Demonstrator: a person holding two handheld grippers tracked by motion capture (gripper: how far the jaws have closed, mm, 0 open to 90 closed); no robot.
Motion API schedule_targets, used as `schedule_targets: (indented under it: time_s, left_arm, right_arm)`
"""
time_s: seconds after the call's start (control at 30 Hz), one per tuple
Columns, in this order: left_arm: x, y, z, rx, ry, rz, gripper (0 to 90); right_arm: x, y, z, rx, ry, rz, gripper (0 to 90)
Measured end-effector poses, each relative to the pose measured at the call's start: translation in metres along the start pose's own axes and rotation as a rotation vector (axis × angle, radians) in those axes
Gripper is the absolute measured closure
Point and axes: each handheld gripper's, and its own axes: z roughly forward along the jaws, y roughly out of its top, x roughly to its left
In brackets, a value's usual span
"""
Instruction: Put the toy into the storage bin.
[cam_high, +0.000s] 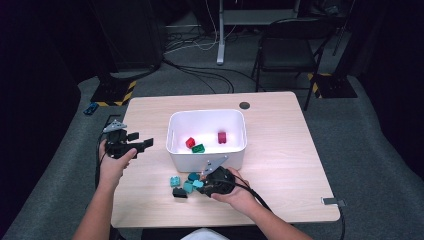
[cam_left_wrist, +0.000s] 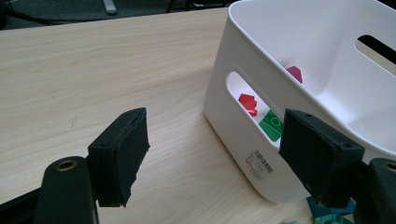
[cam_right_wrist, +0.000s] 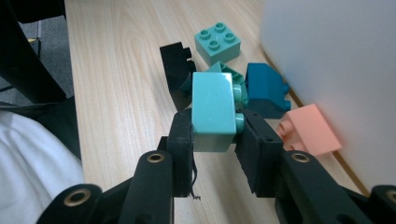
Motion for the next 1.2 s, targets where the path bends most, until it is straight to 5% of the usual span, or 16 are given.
schedule_targets:
  time_s: [0.3,0.8,1.2]
  left_arm:
    - [0.0,0.0,0.0,0.001,0.0,-0.002,23.7]
    - [0.001,0.0,0.0,-0.002,-0.002,-0.016,23.7]
    - [0.001,0.0,-0.001,-0.004,-0.003,-0.017,23.7]
  right_arm:
    - [-0.002,0.013,-0.024,-0.017,0.01,0.034,67.1]
    - [-0.005,0.036,-0.06,-0.046,0.016,0.017,67.1]
    - [-0.023,0.063,-0.092,-0.096,-0.023,0.019,67.1]
